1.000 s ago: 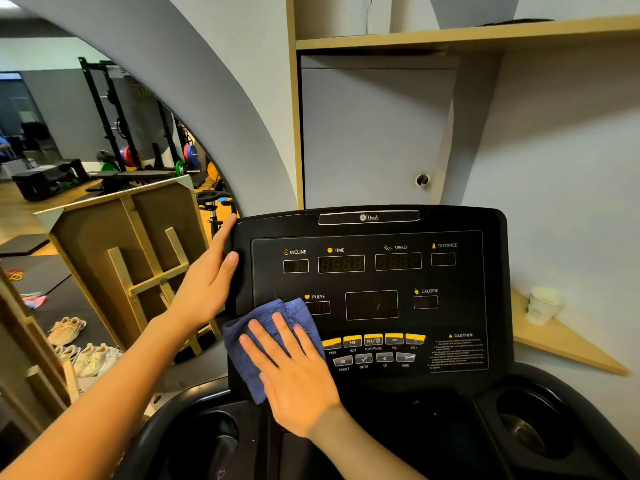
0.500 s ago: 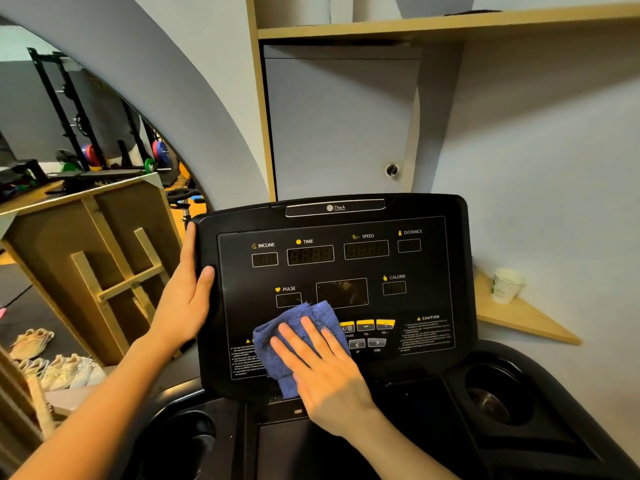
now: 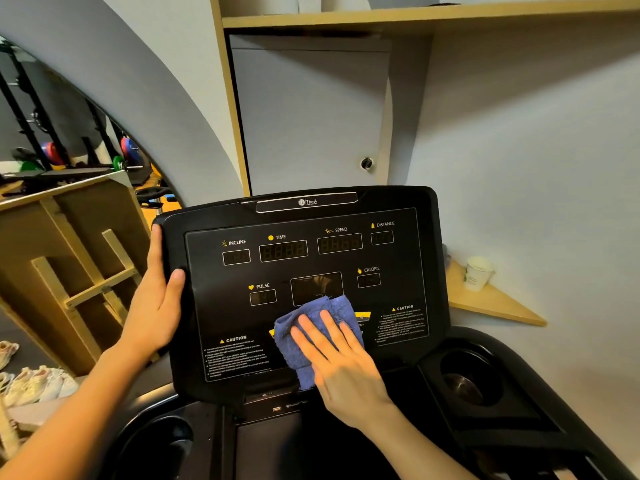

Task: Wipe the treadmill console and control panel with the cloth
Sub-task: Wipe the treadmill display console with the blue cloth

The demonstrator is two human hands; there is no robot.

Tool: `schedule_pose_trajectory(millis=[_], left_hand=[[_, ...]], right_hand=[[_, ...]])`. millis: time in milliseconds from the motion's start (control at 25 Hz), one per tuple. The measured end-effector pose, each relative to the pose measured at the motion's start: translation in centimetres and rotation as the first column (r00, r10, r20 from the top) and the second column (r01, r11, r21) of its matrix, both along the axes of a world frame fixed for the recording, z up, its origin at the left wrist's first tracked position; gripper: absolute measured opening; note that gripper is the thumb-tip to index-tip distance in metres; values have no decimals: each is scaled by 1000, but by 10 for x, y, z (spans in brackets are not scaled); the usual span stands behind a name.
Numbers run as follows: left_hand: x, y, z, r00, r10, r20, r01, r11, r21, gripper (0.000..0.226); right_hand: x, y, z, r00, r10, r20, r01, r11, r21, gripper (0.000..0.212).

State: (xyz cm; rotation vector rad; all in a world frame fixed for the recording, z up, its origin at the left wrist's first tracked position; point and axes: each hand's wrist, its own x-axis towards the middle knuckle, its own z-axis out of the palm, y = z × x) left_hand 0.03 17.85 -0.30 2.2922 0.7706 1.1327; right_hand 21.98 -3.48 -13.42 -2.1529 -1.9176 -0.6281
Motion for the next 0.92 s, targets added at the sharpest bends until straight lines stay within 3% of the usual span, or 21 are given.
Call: schedule_pose_trajectory(millis=[320,640,920], left_hand=[[2,-4,2,999,38,-3,-38,999,-16,75],[2,-4,1,998,60,-9,-60,998,6,72],[3,0,-3,998,63,8,-63,998,18,71]], right_hand=[[32,-25,-9,997,-76,28,72,992,105,80],[67,-55,-6,996,-86,-13,87,979,184,60],[89,-65,-9,988,-155,-30,157,972,173,58]])
